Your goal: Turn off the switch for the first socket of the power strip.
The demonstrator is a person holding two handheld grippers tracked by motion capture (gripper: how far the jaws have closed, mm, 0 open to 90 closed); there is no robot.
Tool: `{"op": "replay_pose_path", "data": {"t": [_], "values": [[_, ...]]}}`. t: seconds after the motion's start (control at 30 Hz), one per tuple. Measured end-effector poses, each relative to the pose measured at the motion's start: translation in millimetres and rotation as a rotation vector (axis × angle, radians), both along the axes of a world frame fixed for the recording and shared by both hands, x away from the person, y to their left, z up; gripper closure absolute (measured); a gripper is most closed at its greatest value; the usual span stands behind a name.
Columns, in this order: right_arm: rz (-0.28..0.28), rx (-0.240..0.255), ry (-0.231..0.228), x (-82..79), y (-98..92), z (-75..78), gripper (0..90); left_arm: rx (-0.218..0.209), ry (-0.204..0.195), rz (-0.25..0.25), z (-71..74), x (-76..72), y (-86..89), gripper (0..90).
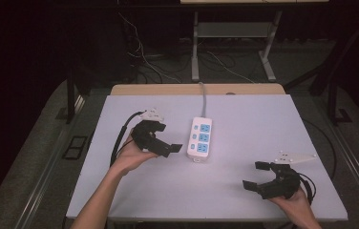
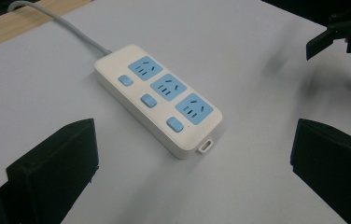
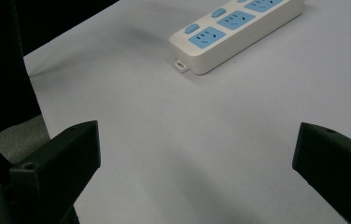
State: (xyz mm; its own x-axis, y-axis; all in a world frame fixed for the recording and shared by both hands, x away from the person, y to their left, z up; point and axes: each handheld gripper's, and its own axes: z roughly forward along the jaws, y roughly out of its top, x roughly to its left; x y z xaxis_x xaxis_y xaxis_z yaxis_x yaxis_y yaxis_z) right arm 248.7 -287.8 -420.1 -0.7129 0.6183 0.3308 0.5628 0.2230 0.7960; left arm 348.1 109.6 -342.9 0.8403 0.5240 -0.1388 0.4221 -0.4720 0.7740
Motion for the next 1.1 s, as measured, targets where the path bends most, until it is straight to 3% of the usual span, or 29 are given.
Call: {"op": "replay_pose_path", "data": {"t": [1.1], "values": [[-0.004, -0.004, 0.001, 0.3, -3.5, -1.7, 0.7, 0.127, 0.013, -0.085, 13.7, 52.5, -43.8, 0.5]]}}
